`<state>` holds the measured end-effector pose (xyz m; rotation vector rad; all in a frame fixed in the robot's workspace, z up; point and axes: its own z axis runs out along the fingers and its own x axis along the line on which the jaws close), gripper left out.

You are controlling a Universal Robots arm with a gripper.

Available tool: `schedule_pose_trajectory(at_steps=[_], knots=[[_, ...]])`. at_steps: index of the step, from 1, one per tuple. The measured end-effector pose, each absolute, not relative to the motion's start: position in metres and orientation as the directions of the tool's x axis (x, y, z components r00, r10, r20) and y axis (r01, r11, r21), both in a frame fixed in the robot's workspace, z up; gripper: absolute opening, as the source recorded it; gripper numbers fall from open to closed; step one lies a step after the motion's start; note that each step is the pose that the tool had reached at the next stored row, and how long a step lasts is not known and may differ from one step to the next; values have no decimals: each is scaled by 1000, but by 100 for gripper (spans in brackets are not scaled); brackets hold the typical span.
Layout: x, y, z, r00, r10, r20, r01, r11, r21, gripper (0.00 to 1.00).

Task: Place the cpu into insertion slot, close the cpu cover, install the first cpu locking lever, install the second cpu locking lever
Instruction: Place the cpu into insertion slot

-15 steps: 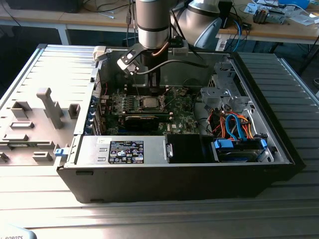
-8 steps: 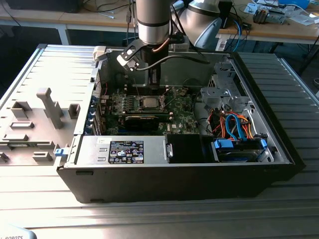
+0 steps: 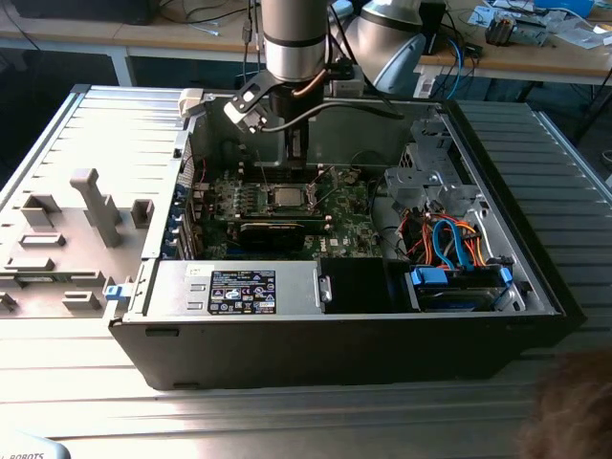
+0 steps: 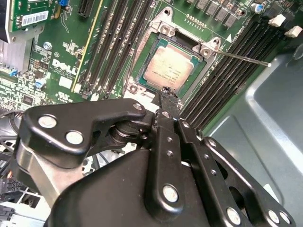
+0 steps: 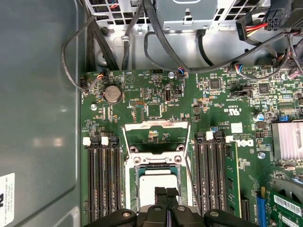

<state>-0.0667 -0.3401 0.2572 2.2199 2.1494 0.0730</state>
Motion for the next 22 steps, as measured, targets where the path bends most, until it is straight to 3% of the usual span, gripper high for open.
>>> schedule_pose_trajectory(at_steps=[15, 22], knots=[[-67, -340, 259, 32, 999, -2, 997, -32, 69, 11], [-66, -340, 274, 32, 999, -1, 997, -32, 69, 11]])
